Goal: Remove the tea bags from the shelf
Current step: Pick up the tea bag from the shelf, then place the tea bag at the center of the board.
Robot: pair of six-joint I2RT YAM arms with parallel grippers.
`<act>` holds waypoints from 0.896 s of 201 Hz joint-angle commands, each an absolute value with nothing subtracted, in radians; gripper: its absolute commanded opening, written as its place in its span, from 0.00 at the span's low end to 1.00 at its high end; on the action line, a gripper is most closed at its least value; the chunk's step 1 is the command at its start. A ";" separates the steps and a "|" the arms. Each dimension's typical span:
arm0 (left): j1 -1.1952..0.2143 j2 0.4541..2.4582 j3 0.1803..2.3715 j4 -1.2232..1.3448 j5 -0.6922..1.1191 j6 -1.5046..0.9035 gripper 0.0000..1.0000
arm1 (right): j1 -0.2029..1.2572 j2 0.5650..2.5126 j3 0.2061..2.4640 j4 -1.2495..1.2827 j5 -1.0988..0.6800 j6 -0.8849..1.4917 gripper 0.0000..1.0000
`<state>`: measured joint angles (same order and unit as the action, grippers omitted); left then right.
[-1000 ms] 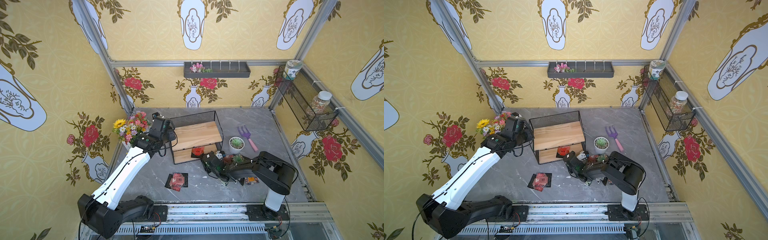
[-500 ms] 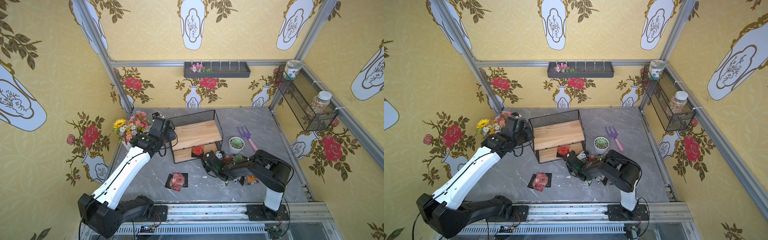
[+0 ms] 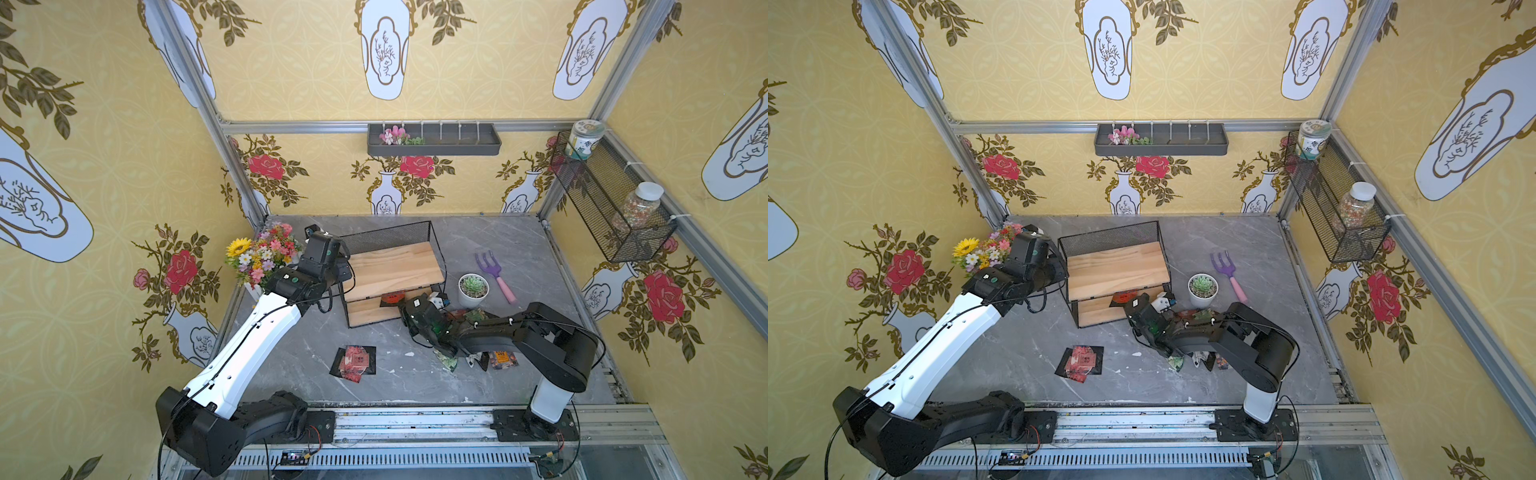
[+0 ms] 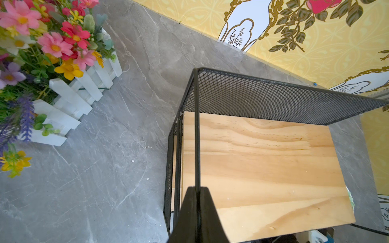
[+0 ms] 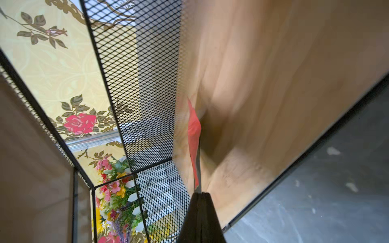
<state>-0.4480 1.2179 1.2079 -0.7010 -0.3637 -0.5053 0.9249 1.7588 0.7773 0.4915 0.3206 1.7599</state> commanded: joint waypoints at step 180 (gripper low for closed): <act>-0.448 1.237 1.216 -0.641 -0.349 -0.479 0.00 | 1.015 1.522 0.570 0.768 -0.263 1.444 0.00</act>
<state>-0.4484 1.2320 1.2110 -0.6800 -0.3637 -0.4988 1.0004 1.5005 0.5606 0.6609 -0.1173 1.4948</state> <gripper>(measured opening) 0.092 0.065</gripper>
